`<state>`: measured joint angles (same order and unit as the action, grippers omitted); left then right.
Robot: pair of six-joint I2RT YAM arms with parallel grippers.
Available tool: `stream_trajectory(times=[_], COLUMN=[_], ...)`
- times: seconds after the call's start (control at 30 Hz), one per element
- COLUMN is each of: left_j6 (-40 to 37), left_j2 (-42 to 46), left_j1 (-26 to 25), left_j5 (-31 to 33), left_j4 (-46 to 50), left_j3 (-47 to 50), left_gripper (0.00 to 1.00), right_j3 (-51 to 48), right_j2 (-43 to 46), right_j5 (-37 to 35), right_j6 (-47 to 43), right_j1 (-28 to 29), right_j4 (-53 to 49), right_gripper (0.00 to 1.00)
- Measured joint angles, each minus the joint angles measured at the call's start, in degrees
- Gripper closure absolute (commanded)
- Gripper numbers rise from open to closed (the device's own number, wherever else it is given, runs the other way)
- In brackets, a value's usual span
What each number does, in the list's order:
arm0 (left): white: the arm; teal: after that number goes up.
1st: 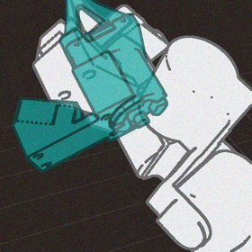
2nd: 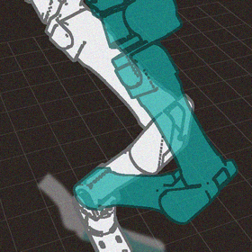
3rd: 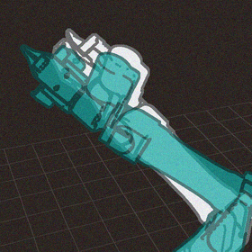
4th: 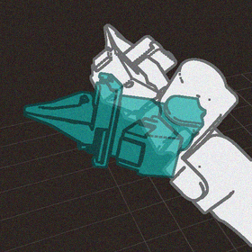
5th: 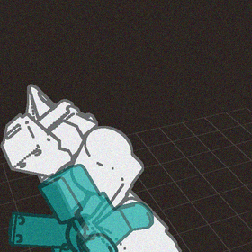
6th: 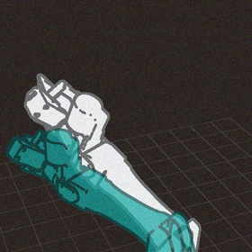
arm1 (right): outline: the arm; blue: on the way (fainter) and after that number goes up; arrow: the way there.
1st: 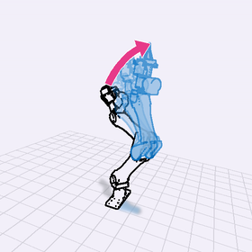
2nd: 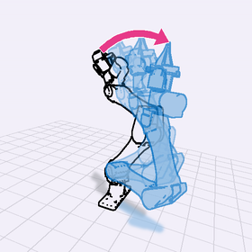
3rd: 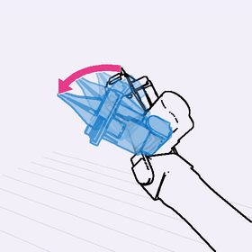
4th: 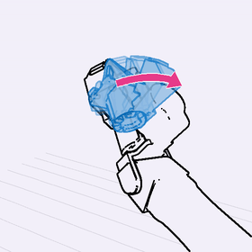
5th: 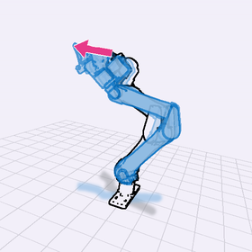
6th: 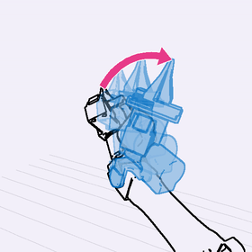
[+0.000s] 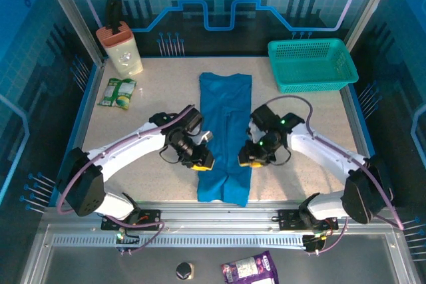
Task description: Fold the inside-out t-shirt
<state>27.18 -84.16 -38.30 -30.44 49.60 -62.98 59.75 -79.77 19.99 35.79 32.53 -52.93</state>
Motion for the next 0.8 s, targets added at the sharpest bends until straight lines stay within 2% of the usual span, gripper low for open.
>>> stream_trajectory(times=[0.23, 0.53, 0.7, 0.8], left_j6=[2.99, 7.96, 8.98, 8.96], left_j2=[-6.71, -14.19, -16.55, -16.96], left_j1=[-0.09, -2.8, -2.27, -0.31], left_j5=[1.4, 0.7, 1.7, 2.19], left_j4=[-5.62, -15.08, -16.63, -17.46], left_j3=[-3.04, 2.58, 5.84, 7.78], left_gripper=[0.72, 0.72, 0.72, 0.73], right_j3=[16.11, 47.34, 59.74, 62.34], right_j2=[-21.29, -49.75, -60.67, -62.79], right_j5=[-1.18, 2.03, 4.44, 5.44], right_j6=[-7.32, -13.44, -14.64, -14.62], right_j1=[-6.8, -9.6, -10.08, -10.88], right_j4=[5.2, 6.97, 5.33, 3.89], right_gripper=[0.57, 0.57, 0.57, 0.58])
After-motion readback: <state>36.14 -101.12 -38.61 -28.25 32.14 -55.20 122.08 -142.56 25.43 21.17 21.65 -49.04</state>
